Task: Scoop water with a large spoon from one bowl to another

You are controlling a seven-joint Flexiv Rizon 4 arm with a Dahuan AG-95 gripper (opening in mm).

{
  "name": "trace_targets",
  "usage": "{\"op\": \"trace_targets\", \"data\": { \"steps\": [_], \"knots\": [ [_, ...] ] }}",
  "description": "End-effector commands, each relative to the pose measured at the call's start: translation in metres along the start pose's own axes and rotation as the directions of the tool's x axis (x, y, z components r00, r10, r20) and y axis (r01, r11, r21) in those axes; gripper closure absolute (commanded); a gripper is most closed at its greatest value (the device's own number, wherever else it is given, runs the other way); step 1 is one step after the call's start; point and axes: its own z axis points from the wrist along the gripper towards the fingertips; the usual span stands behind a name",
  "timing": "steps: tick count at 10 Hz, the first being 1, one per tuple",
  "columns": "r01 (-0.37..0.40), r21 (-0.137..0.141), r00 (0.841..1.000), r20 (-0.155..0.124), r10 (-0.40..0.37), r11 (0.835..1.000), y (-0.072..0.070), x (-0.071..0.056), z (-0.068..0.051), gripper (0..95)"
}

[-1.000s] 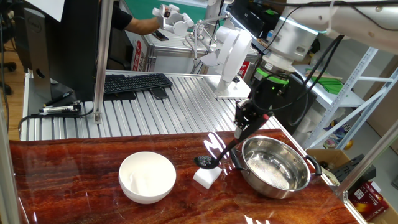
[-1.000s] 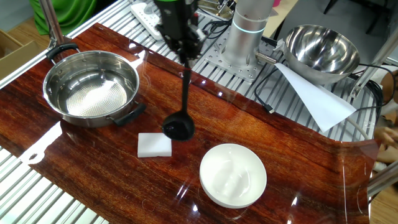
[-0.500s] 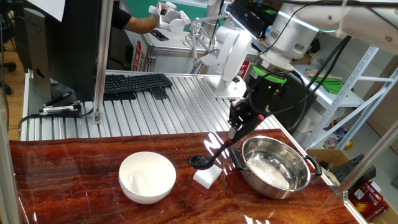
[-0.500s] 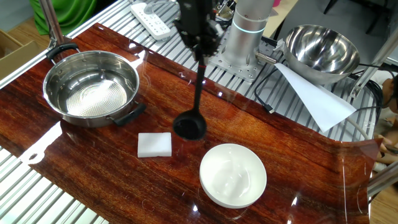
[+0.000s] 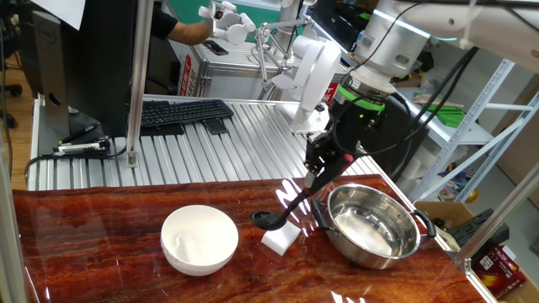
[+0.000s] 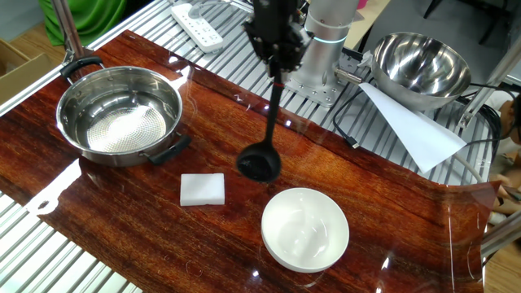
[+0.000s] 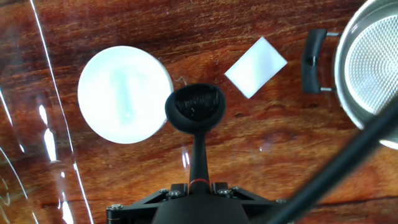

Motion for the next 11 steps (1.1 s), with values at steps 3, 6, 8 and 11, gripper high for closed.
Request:
{"op": "trace_targets", "data": {
  "steps": [3,6,8,11],
  "knots": [
    [-0.041,0.011,0.999,0.013,0.041,0.999,0.025,0.008,0.005,95.0],
    [-0.068,0.019,0.997,0.03,0.067,0.998,0.042,0.015,0.01,95.0],
    [-0.085,0.019,0.996,0.038,0.084,0.996,0.05,0.019,0.014,95.0],
    [-0.115,0.025,0.992,0.056,0.113,0.993,0.066,0.026,0.022,95.0]
  ]
}}
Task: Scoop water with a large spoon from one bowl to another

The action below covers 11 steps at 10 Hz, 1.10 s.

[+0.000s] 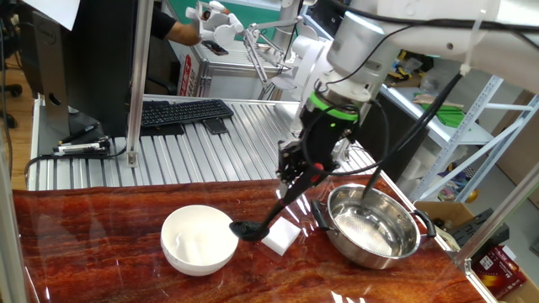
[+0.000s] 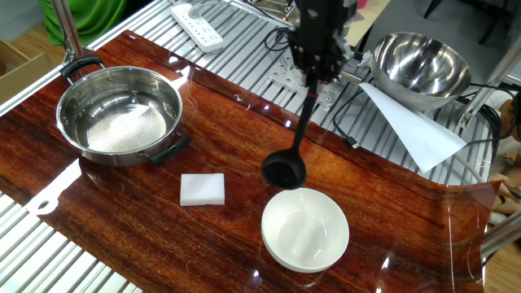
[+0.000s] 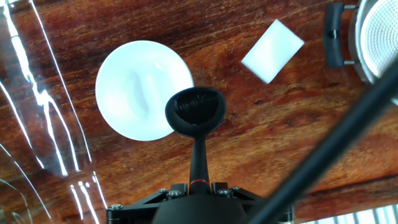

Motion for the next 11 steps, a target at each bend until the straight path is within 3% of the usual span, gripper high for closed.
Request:
{"op": "trace_targets", "data": {
  "steps": [1,6,9,11],
  "knots": [
    [-0.013,0.003,1.0,0.021,0.013,1.0,0.006,0.005,0.005,95.0],
    [-0.03,0.019,0.999,0.032,0.03,0.999,0.011,0.001,0.017,95.0],
    [-0.052,-0.015,0.998,0.025,0.053,0.999,0.011,0.001,0.017,95.0],
    [-0.046,-0.008,0.999,0.027,0.046,0.999,0.011,0.001,0.017,95.0]
  ]
}}
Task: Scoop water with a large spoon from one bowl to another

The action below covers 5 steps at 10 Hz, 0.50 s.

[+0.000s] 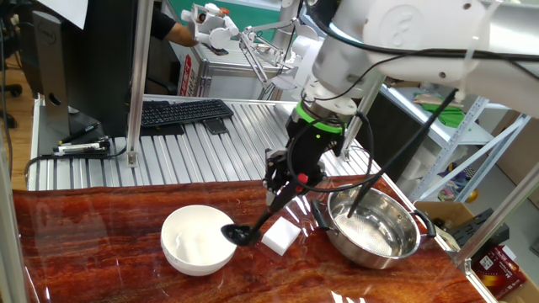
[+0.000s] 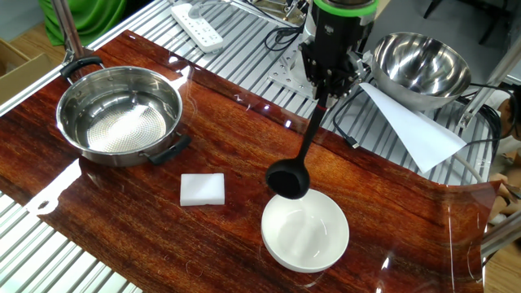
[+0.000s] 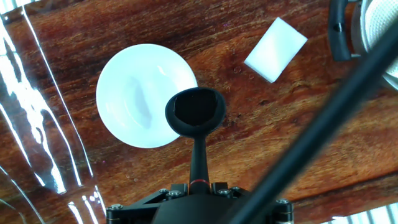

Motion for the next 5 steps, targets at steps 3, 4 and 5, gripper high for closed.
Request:
{"op": "trace_targets", "data": {
  "steps": [3,4,5],
  "knots": [
    [0.034,0.008,0.999,0.01,-0.034,0.999,0.0012,-0.0013,0.0,95.0],
    [0.039,0.006,0.999,0.019,-0.039,0.999,0.0012,-0.0013,0.0,95.0],
    [0.045,0.002,0.999,0.028,-0.045,0.999,0.0012,-0.0013,0.0,95.0]
  ]
}}
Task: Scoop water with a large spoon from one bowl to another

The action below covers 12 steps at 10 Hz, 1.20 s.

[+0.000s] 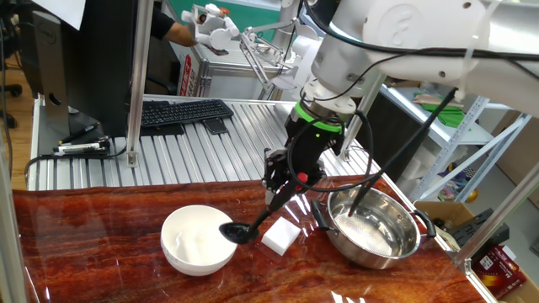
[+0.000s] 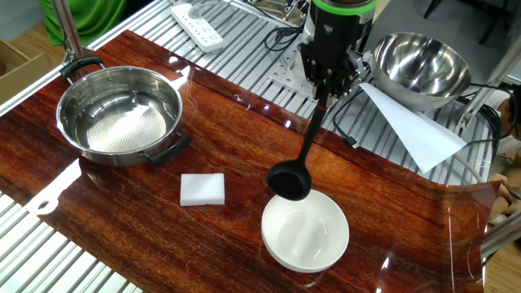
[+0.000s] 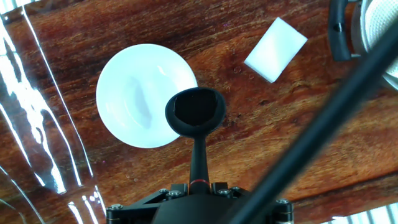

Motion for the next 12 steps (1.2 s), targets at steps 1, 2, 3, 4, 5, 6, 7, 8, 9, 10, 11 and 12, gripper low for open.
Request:
{"op": "trace_targets", "data": {
  "steps": [1,2,3,4,5,6,7,8,9,10,11,12],
  "knots": [
    [0.01,-0.007,1.0,0.013,-0.01,1.0,-0.0011,0.0015,0.0005,95.0],
    [0.011,-0.013,1.0,0.014,-0.011,1.0,-0.0011,0.0015,0.0005,95.0],
    [0.02,-0.02,1.0,0.021,-0.019,1.0,-0.0011,0.0015,0.0005,95.0],
    [0.031,-0.027,0.999,0.026,-0.031,0.999,-0.0011,0.0015,0.0005,95.0],
    [0.043,-0.039,0.999,0.03,-0.042,0.998,-0.0011,0.0015,0.0005,95.0],
    [0.058,-0.051,0.998,0.035,-0.057,0.997,-0.0011,0.0015,0.0005,95.0],
    [0.067,-0.053,0.997,0.037,-0.065,0.996,-0.0011,0.0015,0.0005,95.0],
    [0.09,-0.056,0.995,0.038,-0.088,0.994,-0.0011,0.0015,0.0005,95.0],
    [0.096,-0.062,0.995,0.037,-0.093,0.993,-0.0011,0.0015,0.0005,95.0],
    [0.115,-0.068,0.993,0.036,-0.112,0.991,-0.0011,0.0015,0.0005,95.0],
    [0.126,-0.069,0.992,0.04,-0.124,0.99,-0.0011,0.0015,0.0005,95.0],
    [0.141,-0.07,0.989,0.045,-0.138,0.988,-0.0011,0.0015,0.0005,95.0]
  ]
}}
